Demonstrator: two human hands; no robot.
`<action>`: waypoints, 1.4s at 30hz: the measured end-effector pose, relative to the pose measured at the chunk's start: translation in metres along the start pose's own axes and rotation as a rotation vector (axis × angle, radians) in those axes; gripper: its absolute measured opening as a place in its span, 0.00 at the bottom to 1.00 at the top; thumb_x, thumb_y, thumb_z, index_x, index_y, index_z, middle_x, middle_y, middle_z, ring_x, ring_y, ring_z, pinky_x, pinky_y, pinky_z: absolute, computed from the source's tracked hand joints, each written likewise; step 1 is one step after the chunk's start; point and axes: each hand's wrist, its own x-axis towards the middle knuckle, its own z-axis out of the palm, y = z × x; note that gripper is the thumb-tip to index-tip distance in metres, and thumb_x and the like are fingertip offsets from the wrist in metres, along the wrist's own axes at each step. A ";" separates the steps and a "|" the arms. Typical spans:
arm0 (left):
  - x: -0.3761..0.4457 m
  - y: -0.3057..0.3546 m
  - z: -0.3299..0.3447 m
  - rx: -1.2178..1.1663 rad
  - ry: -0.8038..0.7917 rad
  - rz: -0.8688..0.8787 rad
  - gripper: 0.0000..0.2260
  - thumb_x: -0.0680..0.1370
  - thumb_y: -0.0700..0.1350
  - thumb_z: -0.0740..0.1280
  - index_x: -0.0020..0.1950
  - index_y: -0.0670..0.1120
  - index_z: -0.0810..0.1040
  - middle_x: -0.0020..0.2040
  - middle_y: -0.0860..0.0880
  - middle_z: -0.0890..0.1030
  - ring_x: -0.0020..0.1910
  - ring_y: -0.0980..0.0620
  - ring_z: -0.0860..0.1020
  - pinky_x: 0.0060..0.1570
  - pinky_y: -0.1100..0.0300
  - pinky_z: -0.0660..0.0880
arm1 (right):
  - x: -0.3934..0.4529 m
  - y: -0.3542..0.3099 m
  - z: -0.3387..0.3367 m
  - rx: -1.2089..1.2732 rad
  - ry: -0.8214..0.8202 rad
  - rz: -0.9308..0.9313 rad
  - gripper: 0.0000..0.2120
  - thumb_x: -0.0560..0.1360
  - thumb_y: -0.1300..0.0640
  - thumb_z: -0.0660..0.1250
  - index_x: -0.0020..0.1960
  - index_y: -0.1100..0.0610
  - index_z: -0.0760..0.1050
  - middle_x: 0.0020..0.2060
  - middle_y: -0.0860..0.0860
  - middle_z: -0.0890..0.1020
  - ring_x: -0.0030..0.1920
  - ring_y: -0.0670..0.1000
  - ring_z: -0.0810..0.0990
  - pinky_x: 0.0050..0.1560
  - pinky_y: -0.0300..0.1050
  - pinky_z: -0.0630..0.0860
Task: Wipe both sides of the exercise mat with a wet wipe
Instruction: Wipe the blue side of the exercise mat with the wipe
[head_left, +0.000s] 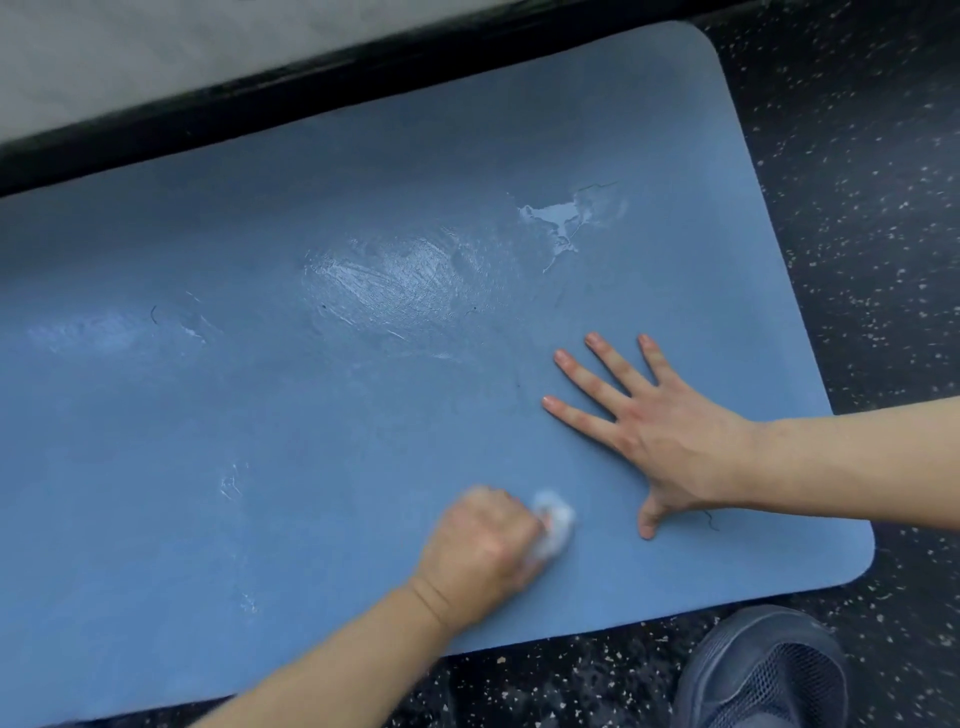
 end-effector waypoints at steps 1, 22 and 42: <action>-0.012 0.021 0.012 -0.066 -0.072 0.099 0.09 0.77 0.46 0.73 0.48 0.49 0.73 0.31 0.49 0.71 0.29 0.46 0.68 0.29 0.55 0.69 | -0.001 0.000 -0.001 0.003 0.003 0.001 0.79 0.55 0.19 0.73 0.79 0.47 0.19 0.76 0.60 0.19 0.78 0.70 0.24 0.75 0.80 0.41; 0.074 -0.015 0.009 0.048 -0.073 0.407 0.05 0.79 0.44 0.69 0.43 0.45 0.79 0.34 0.47 0.76 0.33 0.44 0.73 0.37 0.54 0.66 | 0.049 0.120 -0.082 0.175 0.060 0.283 0.83 0.46 0.19 0.76 0.78 0.38 0.21 0.80 0.49 0.25 0.82 0.62 0.30 0.79 0.74 0.49; 0.219 -0.139 -0.061 0.243 0.306 -0.373 0.17 0.75 0.55 0.60 0.34 0.44 0.73 0.30 0.42 0.76 0.30 0.38 0.75 0.30 0.55 0.67 | 0.051 0.123 -0.083 0.191 0.082 0.267 0.81 0.48 0.21 0.78 0.79 0.38 0.22 0.81 0.49 0.26 0.82 0.61 0.31 0.79 0.73 0.50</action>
